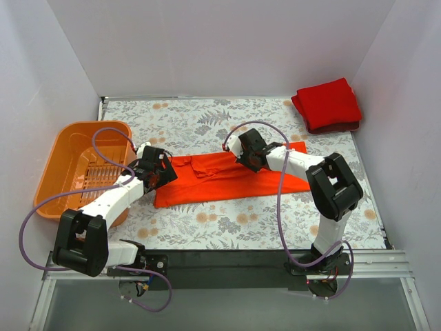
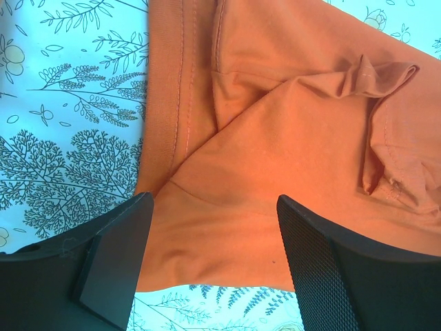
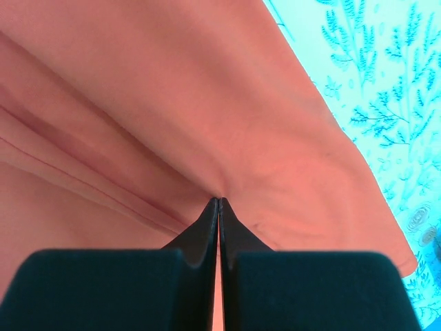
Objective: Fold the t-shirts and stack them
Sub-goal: Fold the tshirt
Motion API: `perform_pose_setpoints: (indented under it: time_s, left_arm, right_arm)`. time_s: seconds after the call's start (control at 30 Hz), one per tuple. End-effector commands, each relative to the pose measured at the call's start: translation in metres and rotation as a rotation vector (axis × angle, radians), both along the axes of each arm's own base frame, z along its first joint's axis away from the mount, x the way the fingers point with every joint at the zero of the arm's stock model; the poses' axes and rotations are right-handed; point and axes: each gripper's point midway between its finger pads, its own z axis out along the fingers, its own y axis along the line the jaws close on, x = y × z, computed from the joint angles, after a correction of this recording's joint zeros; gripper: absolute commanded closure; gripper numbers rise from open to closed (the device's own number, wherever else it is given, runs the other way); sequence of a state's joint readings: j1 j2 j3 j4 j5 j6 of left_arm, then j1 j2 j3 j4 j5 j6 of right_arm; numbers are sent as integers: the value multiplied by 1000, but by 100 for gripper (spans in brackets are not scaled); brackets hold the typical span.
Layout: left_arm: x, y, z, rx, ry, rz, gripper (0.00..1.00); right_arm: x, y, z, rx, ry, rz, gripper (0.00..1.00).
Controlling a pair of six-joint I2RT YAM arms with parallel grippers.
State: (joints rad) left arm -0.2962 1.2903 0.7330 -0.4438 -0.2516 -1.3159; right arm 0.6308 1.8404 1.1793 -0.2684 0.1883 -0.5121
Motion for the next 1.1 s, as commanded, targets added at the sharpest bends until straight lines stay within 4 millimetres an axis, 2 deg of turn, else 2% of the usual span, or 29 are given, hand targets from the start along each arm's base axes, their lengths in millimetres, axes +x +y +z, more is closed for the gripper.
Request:
perform_pose_setpoints:
  time_s: [0.0,0.47,0.6,0.63,0.73,0.83,0.9,1.0,1.07]
  left_arm:
    - [1,7,2,25,-10,17,29]
    - [0,9,1,31,-4,23,28]
    - [0,8,1,29,-7,21,29]
    - [0,7,1,28,-7,20,28]
    - [2,6,1,25,-3,20,29]
    - [5,1,2,5,1,12,29]
    - [9,-1,6,-5,-6,9,28]
    - [13,0,8,9,-16,11,29]
    - [13,3,6,19,-13,15,28]
  right_arm:
    - [-2,-3,17,4,-30,3,99]
    - [-15,-12,-13,-45,49,-3,98]
    - [-12,-10,-4,-26,33,-12,85]
    - [-11,-9,0,-21,24,-18,77]
    - [-4,-13,18,31,-5,-71,63]
    - [2,-22,31,136,6,-178,60]
    - [7,-36,39,215,16,-291,60]
    - [8,-61,37,253,16,-409,60]
    - [10,-87,32,229,-3,-506,60]
